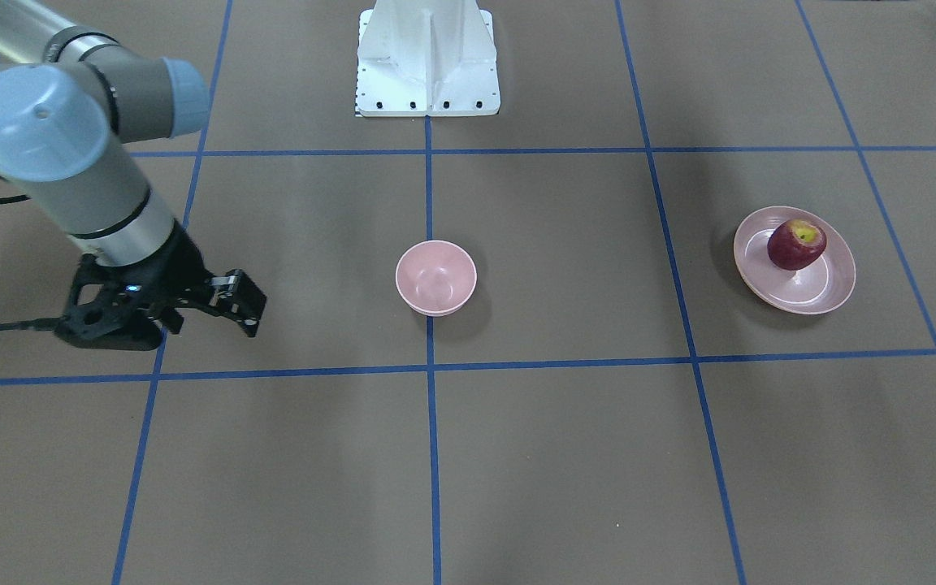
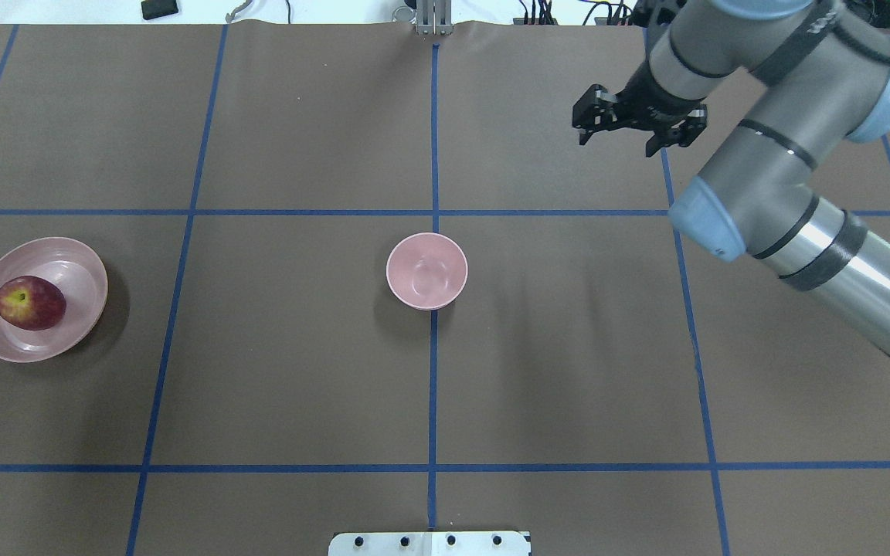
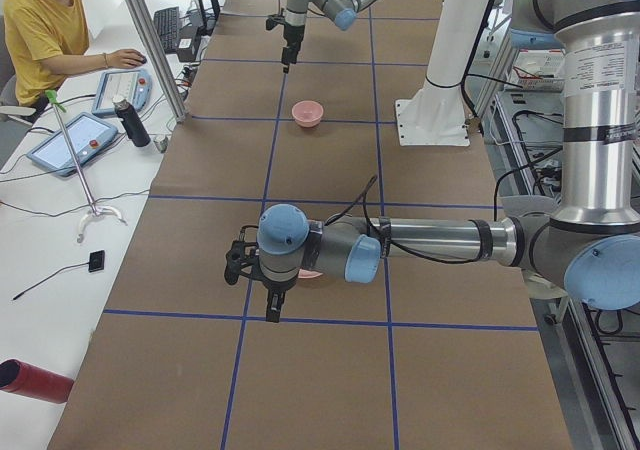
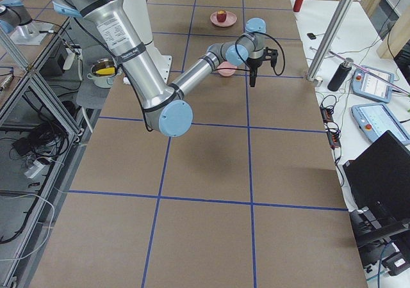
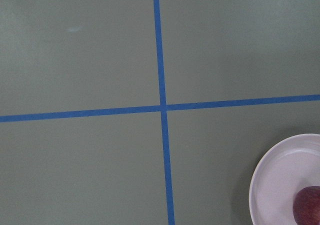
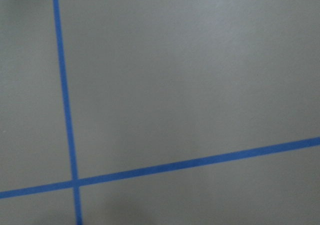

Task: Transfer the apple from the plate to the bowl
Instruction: 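Release the bowl and withdraw the right gripper away from the table, then lower the left gripper onto the red apple in the pink plate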

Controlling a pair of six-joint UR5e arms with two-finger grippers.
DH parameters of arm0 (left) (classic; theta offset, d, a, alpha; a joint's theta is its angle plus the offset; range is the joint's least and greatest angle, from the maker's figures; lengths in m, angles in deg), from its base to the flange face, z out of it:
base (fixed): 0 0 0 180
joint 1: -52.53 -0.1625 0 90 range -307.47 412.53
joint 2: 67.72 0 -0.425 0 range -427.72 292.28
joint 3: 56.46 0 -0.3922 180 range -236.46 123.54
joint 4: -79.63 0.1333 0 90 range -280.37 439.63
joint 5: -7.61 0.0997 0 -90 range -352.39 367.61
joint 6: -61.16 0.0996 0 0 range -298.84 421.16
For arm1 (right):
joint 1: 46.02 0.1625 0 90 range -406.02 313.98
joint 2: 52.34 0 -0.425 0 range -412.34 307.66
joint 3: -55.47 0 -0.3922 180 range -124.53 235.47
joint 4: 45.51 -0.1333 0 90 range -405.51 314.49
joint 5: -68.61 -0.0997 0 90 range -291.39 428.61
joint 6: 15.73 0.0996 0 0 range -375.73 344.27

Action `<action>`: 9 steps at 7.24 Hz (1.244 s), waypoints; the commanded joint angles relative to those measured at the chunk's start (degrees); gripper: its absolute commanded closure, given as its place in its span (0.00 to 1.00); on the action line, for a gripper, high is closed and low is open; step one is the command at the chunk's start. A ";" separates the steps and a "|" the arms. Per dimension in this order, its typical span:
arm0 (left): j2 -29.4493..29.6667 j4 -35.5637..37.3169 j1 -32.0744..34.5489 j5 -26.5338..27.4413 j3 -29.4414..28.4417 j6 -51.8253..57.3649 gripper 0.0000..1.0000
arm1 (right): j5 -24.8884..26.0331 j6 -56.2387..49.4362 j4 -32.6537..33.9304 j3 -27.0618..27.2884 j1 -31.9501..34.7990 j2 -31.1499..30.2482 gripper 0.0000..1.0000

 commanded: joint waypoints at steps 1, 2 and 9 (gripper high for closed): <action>-0.38 -6.41 -0.32 -0.17 0.20 -0.49 0.01 | -5.93 -23.94 5.69 0.19 12.06 -6.53 0.00; 0.57 -6.80 -3.55 0.26 0.03 -0.50 0.01 | -6.56 -35.98 8.08 0.28 16.99 -10.30 0.00; 0.76 -18.23 -28.95 13.06 2.67 -21.41 0.01 | -7.62 -67.74 7.93 -0.24 30.31 -28.18 0.00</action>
